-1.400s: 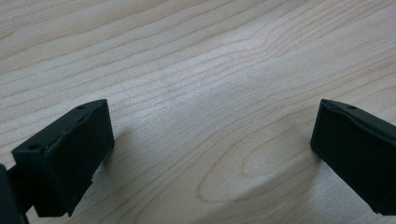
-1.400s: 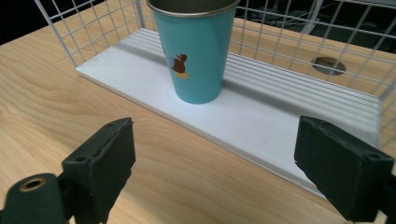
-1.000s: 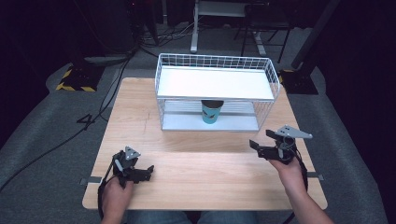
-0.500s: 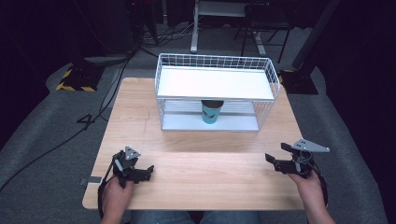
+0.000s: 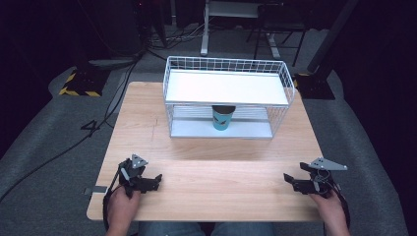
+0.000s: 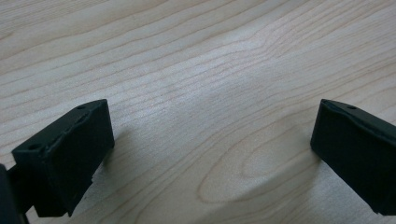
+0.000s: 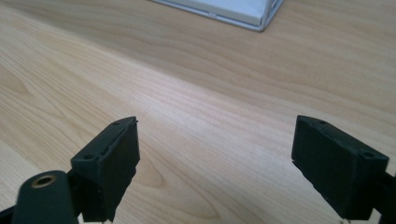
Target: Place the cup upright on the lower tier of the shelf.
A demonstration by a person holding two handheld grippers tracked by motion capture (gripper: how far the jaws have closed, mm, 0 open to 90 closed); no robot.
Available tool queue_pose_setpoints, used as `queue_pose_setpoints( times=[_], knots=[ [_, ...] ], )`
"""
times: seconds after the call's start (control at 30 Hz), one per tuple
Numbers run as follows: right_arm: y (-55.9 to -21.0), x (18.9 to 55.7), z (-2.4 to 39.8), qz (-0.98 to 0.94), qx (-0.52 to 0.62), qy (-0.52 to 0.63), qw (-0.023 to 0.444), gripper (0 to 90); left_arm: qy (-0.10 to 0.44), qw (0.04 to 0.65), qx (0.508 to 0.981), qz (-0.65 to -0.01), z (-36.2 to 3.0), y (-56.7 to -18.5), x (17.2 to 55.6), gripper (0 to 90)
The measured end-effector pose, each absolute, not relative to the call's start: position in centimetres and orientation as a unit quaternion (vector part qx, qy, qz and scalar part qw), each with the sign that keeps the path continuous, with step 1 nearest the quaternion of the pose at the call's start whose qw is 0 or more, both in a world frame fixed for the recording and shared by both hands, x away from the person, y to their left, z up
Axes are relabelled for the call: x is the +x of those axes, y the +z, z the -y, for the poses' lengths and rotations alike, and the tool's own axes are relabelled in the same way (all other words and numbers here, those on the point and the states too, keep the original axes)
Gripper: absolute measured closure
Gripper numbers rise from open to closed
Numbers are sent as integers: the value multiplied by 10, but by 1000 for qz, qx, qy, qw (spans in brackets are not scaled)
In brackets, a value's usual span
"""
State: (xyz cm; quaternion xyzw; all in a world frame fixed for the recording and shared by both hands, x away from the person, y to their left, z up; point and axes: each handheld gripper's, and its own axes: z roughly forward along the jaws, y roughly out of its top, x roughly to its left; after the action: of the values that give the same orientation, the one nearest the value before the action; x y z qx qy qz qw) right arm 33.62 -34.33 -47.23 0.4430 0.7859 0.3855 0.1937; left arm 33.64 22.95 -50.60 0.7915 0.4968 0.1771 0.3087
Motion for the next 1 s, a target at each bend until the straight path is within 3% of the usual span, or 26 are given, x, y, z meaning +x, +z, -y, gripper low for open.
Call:
queue_pose_setpoints(
  times=[0.4,1.0],
  knots=[
    [-494,335,347,-795,462,350,176,158,177,309,792,-497,-230,-506,336,0],
    [-504,332,343,-803,442,348,196,138,177,309,791,-497,-229,-506,336,0]
  ],
)
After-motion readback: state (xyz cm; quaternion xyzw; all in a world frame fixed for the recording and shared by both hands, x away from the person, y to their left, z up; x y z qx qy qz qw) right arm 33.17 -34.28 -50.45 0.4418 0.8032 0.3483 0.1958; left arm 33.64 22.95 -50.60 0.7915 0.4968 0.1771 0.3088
